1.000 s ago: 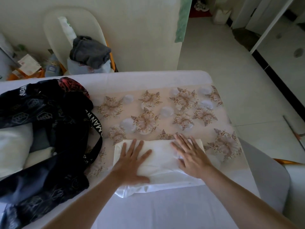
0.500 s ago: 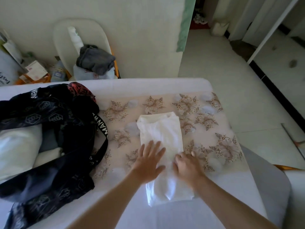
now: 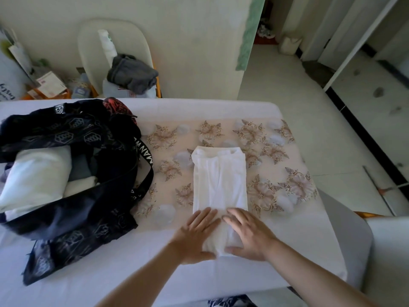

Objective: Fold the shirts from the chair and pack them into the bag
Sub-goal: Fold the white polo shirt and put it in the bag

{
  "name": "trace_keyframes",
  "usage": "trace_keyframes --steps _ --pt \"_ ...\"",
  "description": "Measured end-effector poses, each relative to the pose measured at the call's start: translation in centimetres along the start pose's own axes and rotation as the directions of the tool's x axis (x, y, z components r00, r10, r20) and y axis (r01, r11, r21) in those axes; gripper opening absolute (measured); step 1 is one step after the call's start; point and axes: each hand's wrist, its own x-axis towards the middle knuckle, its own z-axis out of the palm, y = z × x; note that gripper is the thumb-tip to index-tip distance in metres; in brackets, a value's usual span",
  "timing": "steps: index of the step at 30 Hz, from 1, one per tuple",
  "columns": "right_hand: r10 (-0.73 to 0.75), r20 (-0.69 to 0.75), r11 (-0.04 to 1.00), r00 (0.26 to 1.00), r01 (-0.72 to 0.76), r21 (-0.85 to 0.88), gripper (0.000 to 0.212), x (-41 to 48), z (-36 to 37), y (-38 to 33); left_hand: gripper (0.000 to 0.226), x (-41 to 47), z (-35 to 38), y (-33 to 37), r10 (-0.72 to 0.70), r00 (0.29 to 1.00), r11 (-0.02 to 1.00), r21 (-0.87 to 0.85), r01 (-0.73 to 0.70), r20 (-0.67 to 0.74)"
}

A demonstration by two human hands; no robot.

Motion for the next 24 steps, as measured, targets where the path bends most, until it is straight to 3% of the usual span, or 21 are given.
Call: trace_keyframes --steps 3,6,9,11,14,16,17,19,21,24 --pt "-0.019 0.144 0.995 0.989 0.033 -0.098 0.11 -1.1 0.9 0.1 0.107 -1.1 0.2 -0.3 -0.003 1.0 0.999 0.049 0.002 0.004" --pt "-0.018 0.09 0.995 0.996 0.027 -0.1 0.093 -1.3 0.6 0.1 0.101 -1.1 -0.1 0.0 -0.003 1.0 1.0 -0.012 0.003 -0.023" --pt "-0.042 0.115 0.985 0.993 0.06 -0.164 0.085 -1.1 -0.1 -0.5 0.076 -1.1 -0.2 0.3 0.094 0.984 0.991 -0.081 -0.107 -0.15" --pt "-0.024 0.043 0.982 0.999 0.032 -0.184 0.081 -0.8 -0.5 -1.3 0.071 -1.2 -0.3 0.6 0.137 0.974 0.98 -0.117 -0.159 -0.178" --pt "0.125 -0.044 0.991 0.991 -0.122 0.052 0.048 -0.4 -1.9 -1.4 0.092 -1.2 -0.8 1.1 0.084 0.991 0.995 -0.052 -0.09 -0.107" --pt "0.222 -0.055 0.958 0.973 -0.207 0.201 0.032 0.4 -2.9 -0.5 0.092 -1.0 -1.5 1.0 0.051 0.993 0.997 -0.055 -0.057 -0.109" --pt "0.273 -0.101 0.929 0.957 -0.235 0.286 0.025 0.7 -3.5 0.0 0.082 -0.9 -2.0 0.8 0.008 0.988 0.99 -0.14 -0.03 -0.154" --pt "0.352 -0.169 0.869 0.921 -0.254 0.425 0.011 1.3 -4.6 0.9 0.057 -0.5 -4.0 0.5 -0.218 0.94 0.904 -0.418 0.093 -0.262" --pt "0.469 -0.154 0.772 0.87 -0.319 0.55 0.017 2.0 -5.4 1.6 0.037 0.8 -6.2 -0.2 -0.476 0.836 0.737 -0.642 0.211 -0.272" --pt "0.65 -0.106 0.624 0.752 -0.45 0.638 0.031 3.7 -6.3 2.4 0.03 3.5 -8.5 -1.6 -0.648 0.736 0.593 -0.737 0.324 -0.197"
